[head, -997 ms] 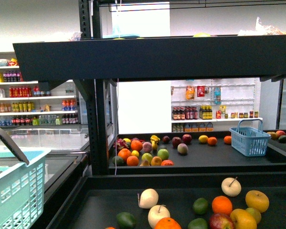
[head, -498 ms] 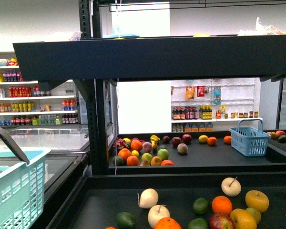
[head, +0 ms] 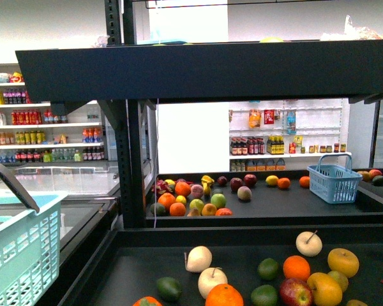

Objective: Pick lemon from shelf

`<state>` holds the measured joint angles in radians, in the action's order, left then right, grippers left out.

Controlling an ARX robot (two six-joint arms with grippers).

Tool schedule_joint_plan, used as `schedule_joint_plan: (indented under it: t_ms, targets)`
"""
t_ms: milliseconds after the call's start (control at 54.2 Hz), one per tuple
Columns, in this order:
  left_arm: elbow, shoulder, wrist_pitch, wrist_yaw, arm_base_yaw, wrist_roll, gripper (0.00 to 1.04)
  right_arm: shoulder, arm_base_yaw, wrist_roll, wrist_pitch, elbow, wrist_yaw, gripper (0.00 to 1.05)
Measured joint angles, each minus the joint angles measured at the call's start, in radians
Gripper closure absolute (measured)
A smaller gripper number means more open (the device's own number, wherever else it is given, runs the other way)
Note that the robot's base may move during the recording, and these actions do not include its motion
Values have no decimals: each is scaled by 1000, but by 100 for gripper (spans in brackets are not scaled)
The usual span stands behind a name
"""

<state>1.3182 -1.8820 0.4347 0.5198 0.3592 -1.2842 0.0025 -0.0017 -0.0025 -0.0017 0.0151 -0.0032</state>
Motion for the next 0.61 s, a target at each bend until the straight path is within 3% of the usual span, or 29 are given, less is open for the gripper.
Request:
schedule_joint_plan:
  t_ms: [148, 609]
  targets:
    - [0, -1, -24, -7, 0, 11, 85, 0, 0, 0, 0, 0, 0, 2]
    - [-31, 137, -96, 56, -38, 123, 92, 0, 0, 0, 0, 0, 0, 2]
